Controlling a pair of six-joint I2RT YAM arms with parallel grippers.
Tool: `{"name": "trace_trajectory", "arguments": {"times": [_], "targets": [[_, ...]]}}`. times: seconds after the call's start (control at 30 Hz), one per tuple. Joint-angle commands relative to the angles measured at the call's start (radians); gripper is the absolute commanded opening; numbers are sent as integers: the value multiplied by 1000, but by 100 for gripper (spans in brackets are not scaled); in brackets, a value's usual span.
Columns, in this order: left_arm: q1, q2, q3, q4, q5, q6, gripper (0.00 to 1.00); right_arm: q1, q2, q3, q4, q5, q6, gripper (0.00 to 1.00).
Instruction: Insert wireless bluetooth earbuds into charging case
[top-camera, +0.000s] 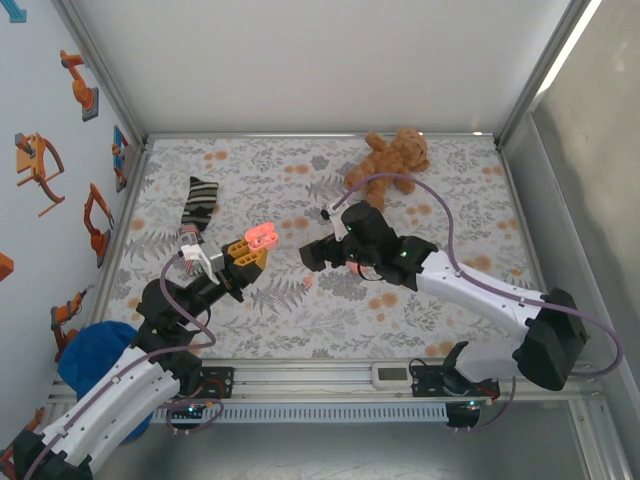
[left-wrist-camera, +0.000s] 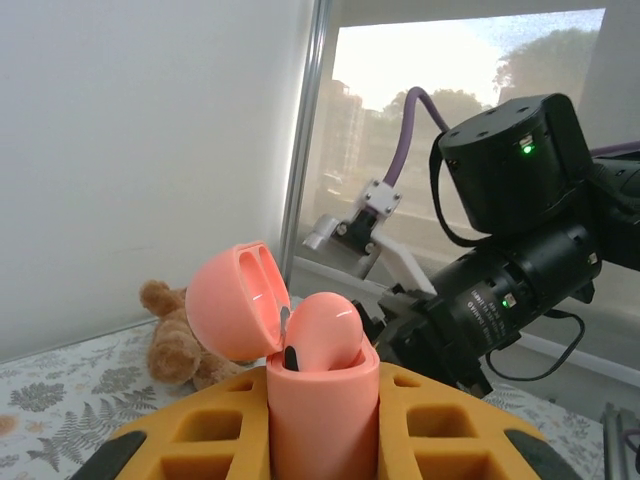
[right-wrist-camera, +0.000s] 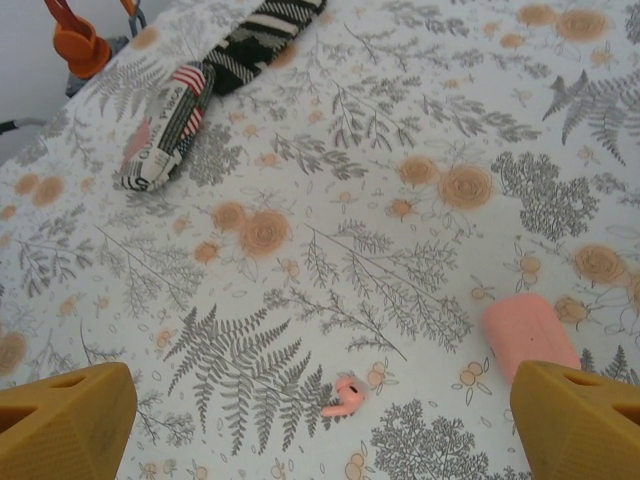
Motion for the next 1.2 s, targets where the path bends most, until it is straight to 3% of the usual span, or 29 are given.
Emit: {"name": "trace_trajectory", "arguments": {"times": [0.0, 0.27, 1.17], "targets": [[-6, -22, -1, -7, -7, 22, 0, -4, 40, -8, -16, -35, 25, 95], [-6, -35, 1, -20, -10, 27, 0, -3, 183, -19, 7, -99, 65, 93], [-6, -29, 2, -17, -15, 34, 0, 42, 520, 156, -111, 24, 18, 95]]}}
